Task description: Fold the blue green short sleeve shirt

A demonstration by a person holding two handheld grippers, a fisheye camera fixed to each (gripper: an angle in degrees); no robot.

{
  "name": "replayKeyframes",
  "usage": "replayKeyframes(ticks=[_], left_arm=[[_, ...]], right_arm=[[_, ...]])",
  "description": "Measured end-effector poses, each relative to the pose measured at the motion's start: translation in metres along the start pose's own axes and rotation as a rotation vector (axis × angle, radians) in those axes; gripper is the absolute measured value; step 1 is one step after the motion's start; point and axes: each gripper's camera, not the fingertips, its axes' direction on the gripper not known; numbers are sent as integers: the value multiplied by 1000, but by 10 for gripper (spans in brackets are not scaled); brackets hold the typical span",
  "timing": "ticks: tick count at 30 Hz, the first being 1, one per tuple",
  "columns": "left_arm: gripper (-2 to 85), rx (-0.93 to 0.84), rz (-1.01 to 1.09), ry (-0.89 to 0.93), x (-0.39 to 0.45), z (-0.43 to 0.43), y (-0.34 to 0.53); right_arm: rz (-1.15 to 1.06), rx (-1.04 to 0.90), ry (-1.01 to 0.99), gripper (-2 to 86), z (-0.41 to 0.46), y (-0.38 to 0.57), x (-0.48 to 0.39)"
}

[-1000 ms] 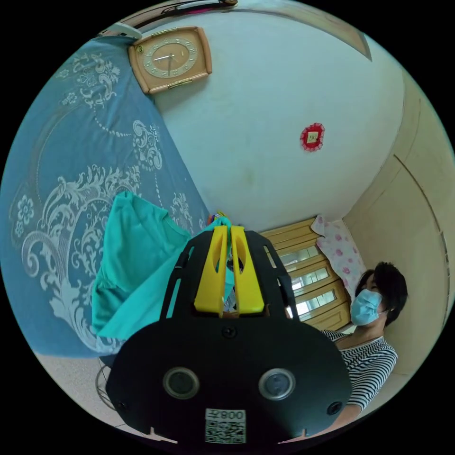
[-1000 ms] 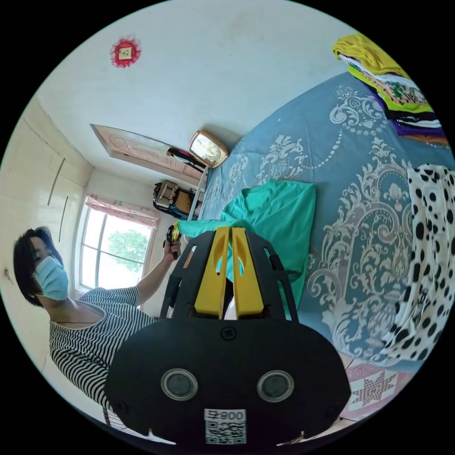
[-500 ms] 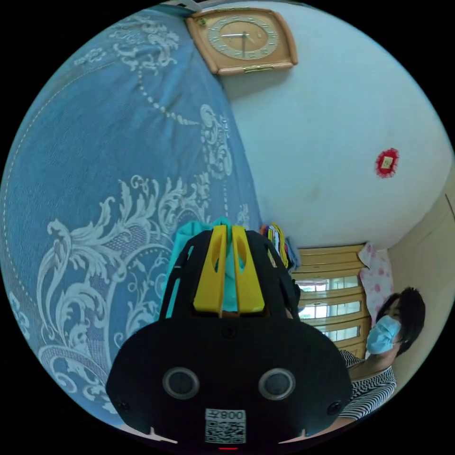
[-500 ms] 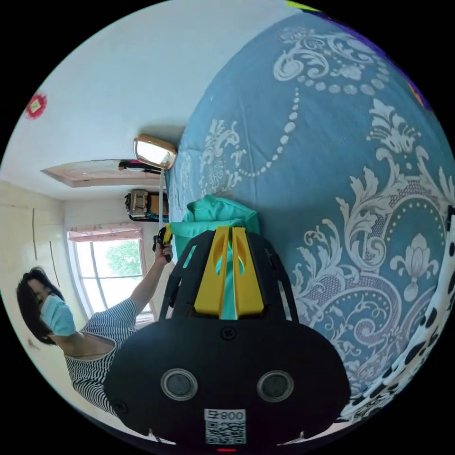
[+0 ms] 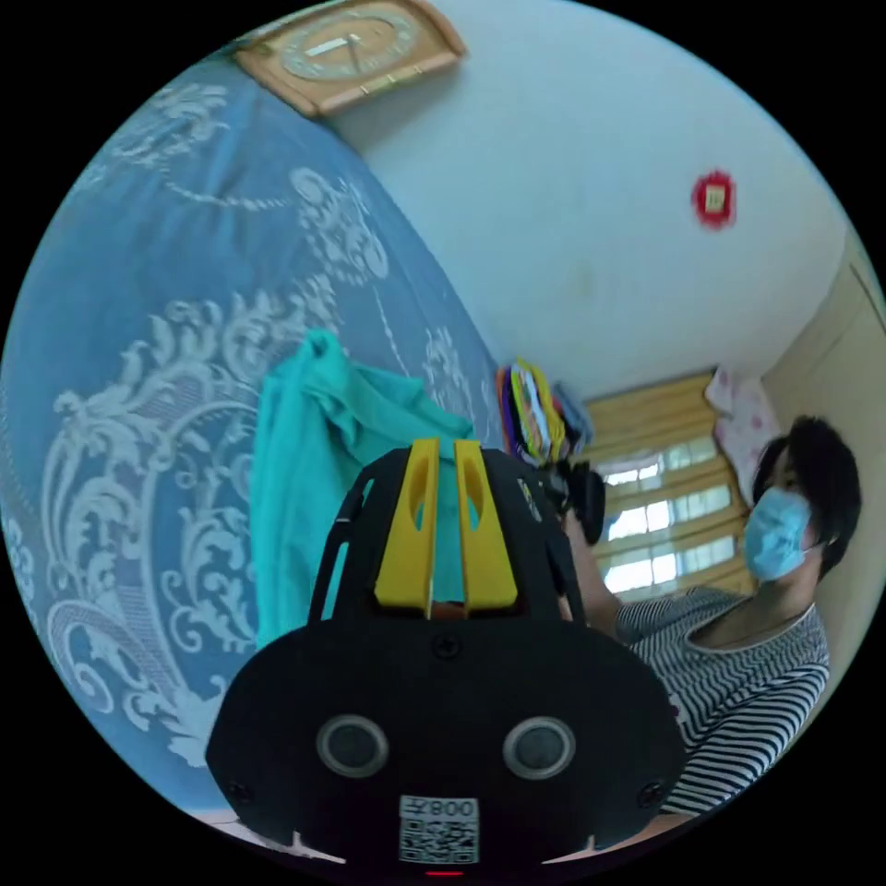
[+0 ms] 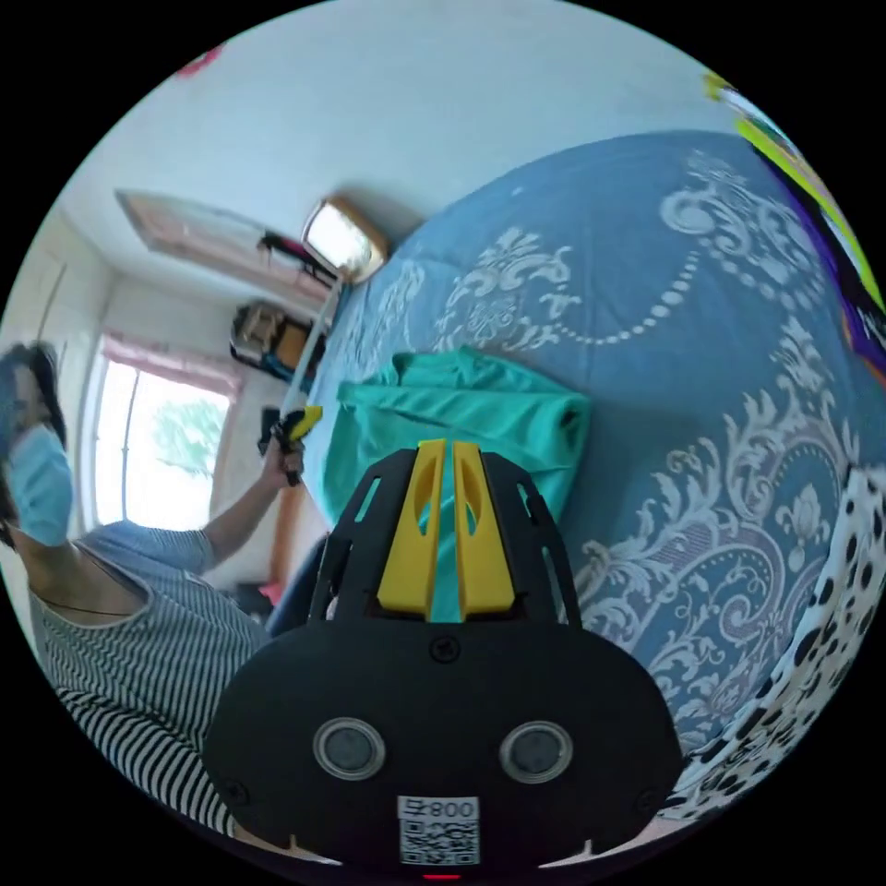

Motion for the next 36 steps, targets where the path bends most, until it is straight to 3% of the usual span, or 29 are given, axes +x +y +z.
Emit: replayKeyframes(ticks=[5,11,26,36], left_arm=[[7,-236,125,-155,15,153,2],[3,-356,241,-447,17,244,-2],[2,-291,292,-639,-18,315,-26],[2,-197,344,-568,-28,274,33]], right_arm=[[-177,-189,241,2,87,-64,-93],[-242,-259,491,1,117,-115,-139],[-243,-226,666,1,97,-222,-176],[-335,-75,646,1,47,-195,-220]])
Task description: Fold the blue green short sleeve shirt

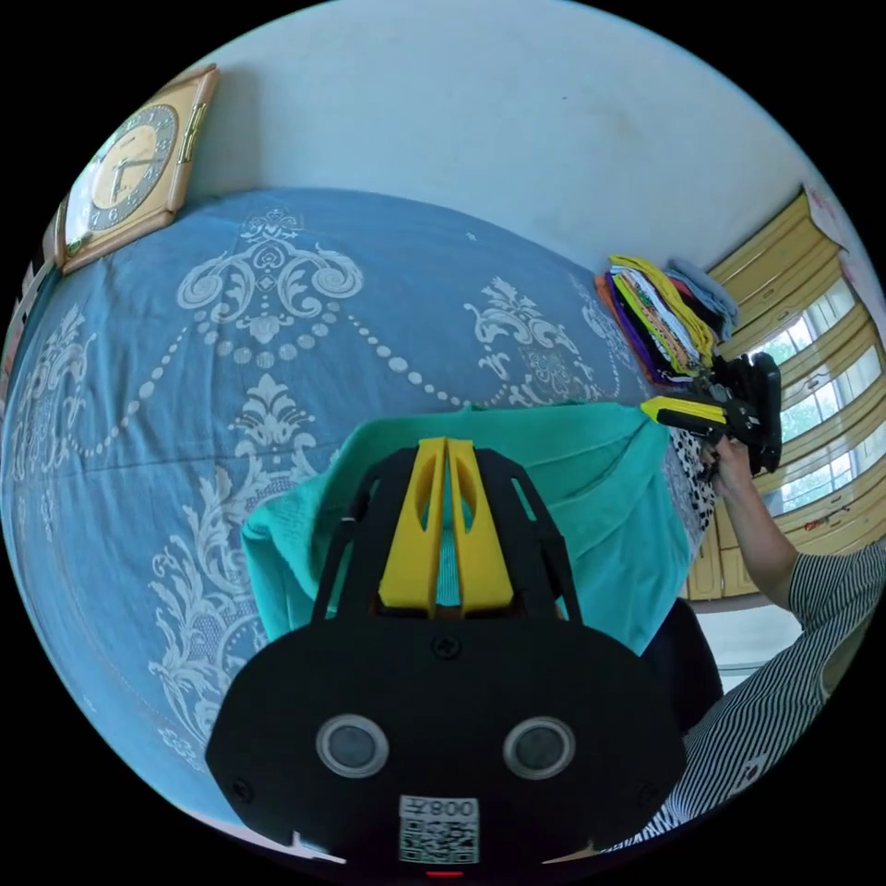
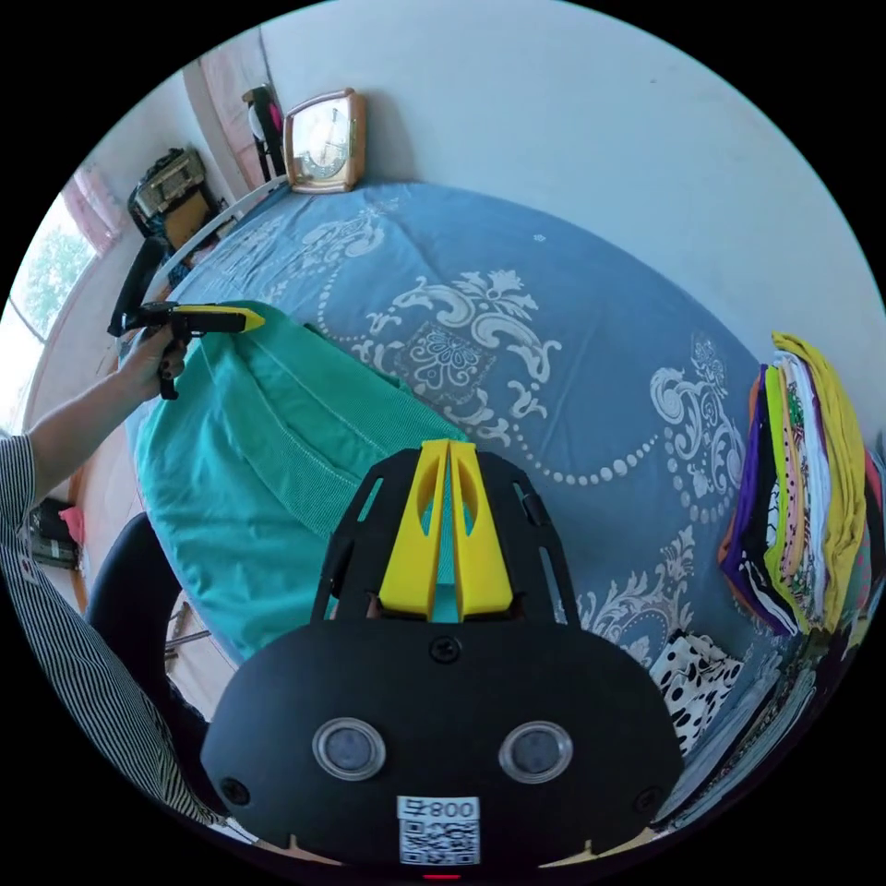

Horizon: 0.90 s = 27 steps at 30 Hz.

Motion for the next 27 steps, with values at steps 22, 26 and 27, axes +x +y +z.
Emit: replayKeyframes(ticks=[22,26,27], left_arm=[[40,40,-54,121,-103,-94,124],[65,16,-132,169,-119,-93,173],[68,11,-149,180,-124,-92,180]], right_arm=[[97,45,-158,3,13,96,68],[80,-14,-43,8,22,147,51],[79,-27,-25,9,25,154,50]])
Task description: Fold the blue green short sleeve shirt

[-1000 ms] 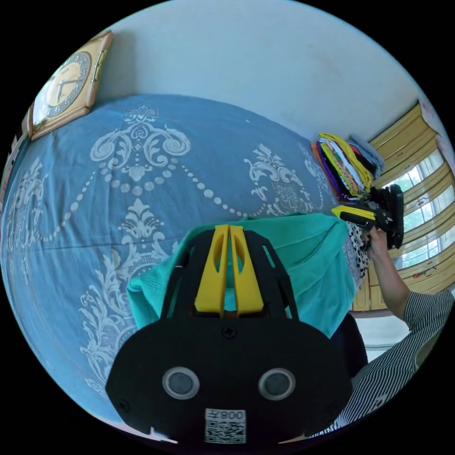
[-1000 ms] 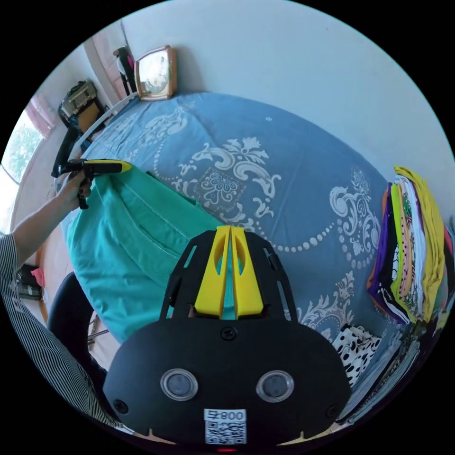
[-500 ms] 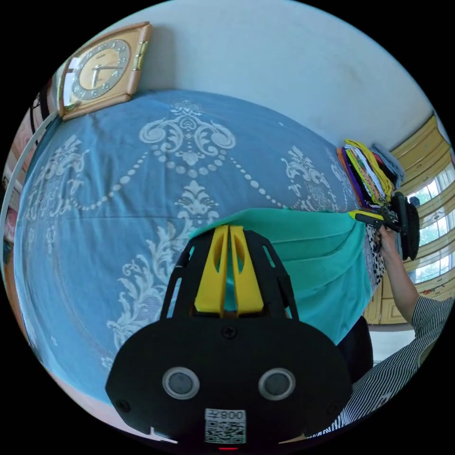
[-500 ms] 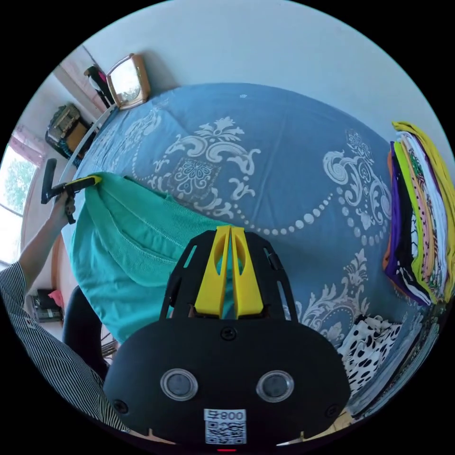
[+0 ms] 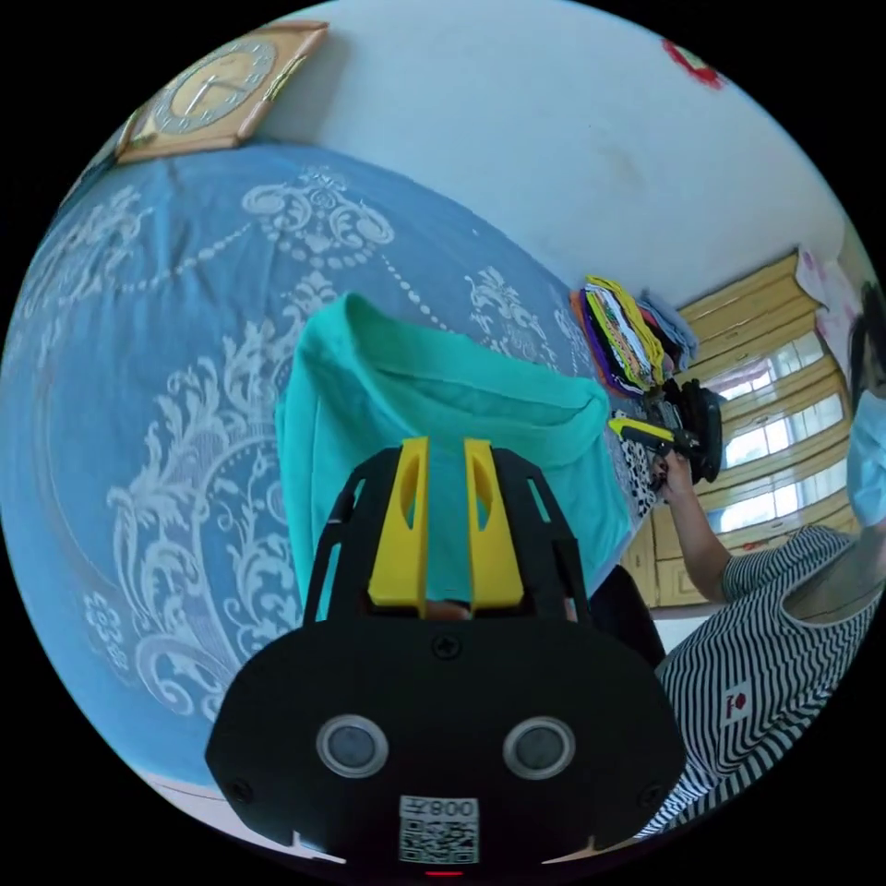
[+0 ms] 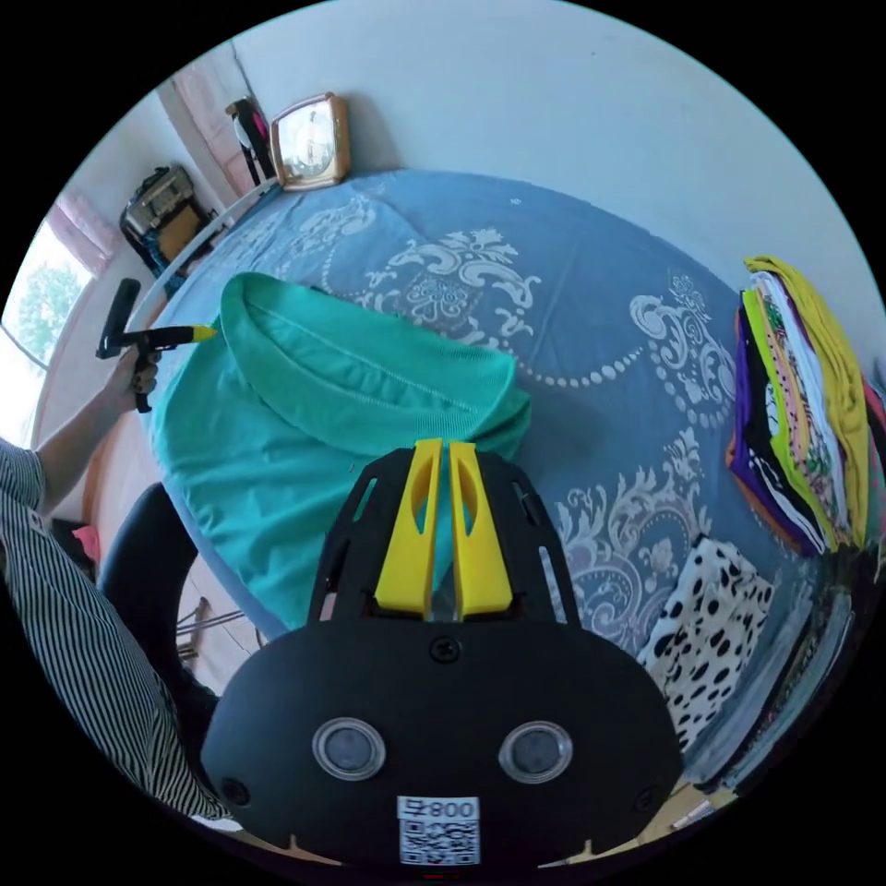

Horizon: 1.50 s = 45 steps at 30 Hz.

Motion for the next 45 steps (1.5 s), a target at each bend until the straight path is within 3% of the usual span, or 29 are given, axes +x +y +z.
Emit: replayKeyframes(ticks=[3,11,24,34,45], left_arm=[[75,8,-95,31,-29,-4,24],[78,41,-181,71,-82,-20,18],[10,100,-196,124,-128,-60,9],[7,213,-205,203,-164,-104,-28],[14,104,-294,116,-218,-67,-72]], right_arm=[[45,-17,-12,16,12,29,7],[302,98,-283,50,49,62,81],[341,92,-313,4,109,91,114],[437,249,-457,0,126,108,161],[490,128,-397,1,207,89,174]])
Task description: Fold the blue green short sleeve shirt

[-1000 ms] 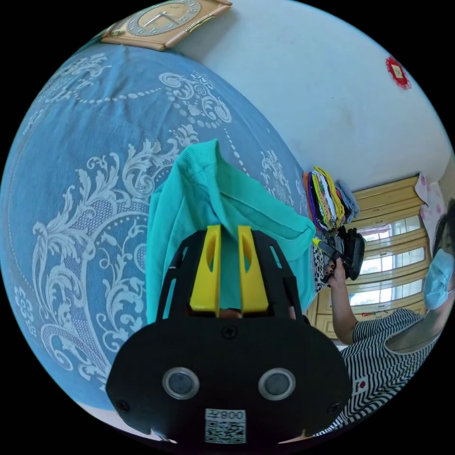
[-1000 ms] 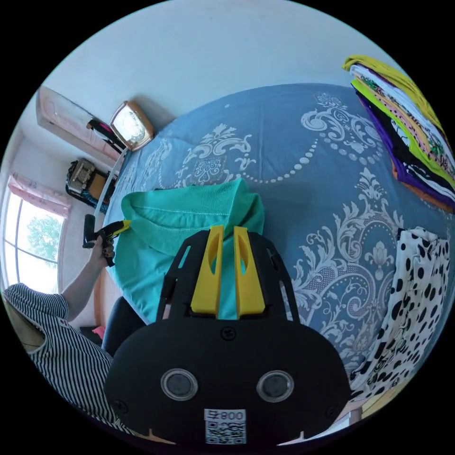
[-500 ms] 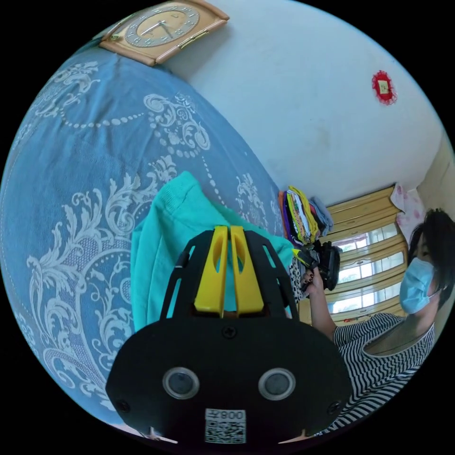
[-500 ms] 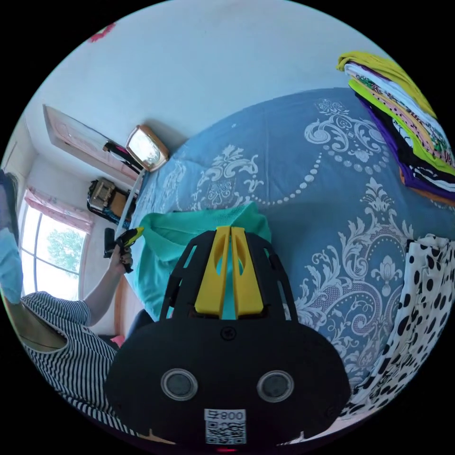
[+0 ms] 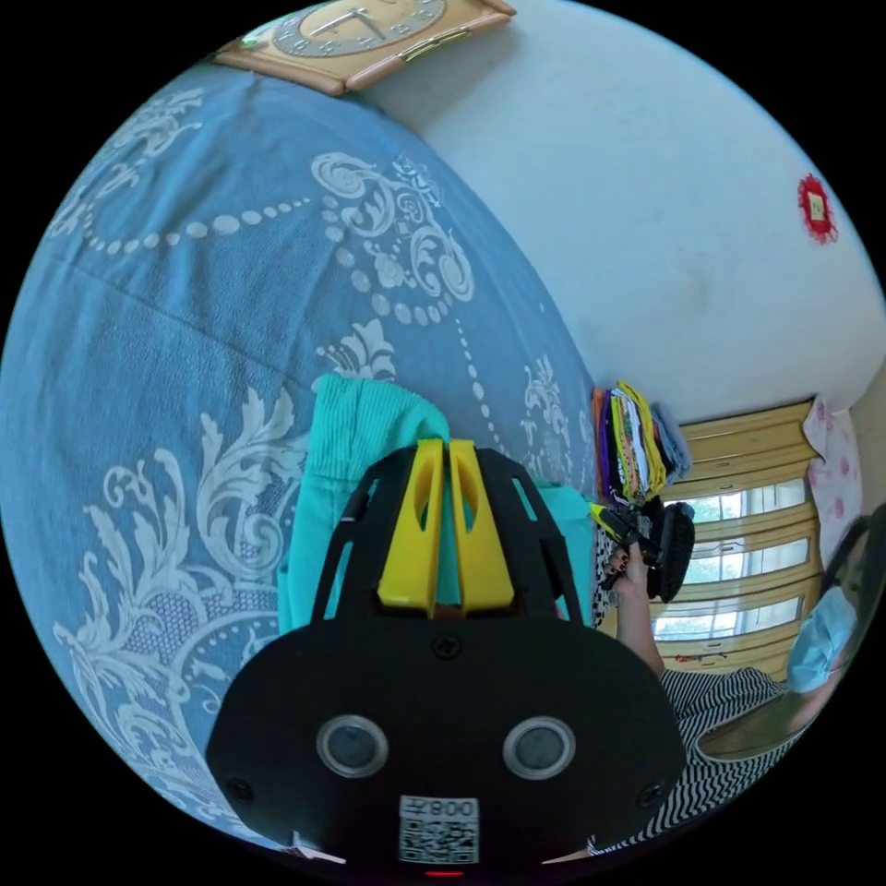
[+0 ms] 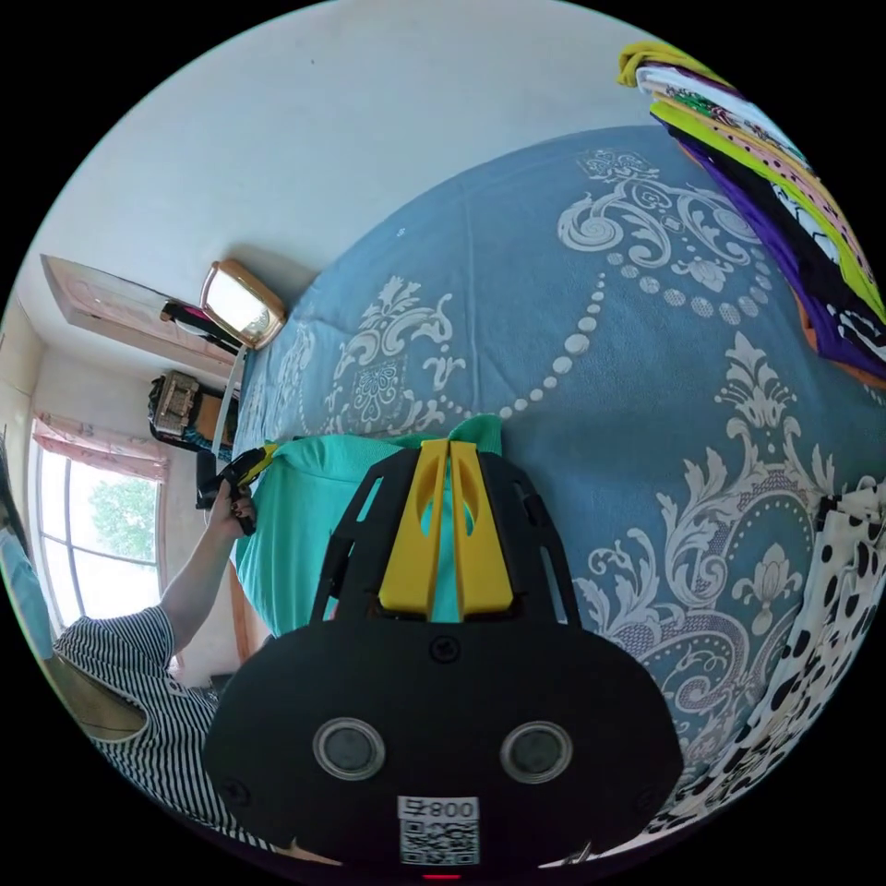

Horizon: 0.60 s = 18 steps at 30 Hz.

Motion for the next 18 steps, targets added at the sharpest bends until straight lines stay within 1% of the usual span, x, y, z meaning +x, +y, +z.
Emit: replayKeyframes(ticks=[6,8,11,13,18], left_arm=[[37,60,-23,113,-18,-16,5],[46,84,-45,186,-25,-27,8],[49,136,-76,247,-32,-41,15],[47,163,-72,254,-29,-48,20],[31,173,2,203,1,-49,31]], right_arm=[[16,32,-32,2,4,15,6],[32,39,-58,2,5,22,9],[56,63,-90,2,4,31,10],[69,77,-98,2,4,36,8],[98,102,-138,2,6,47,2]])
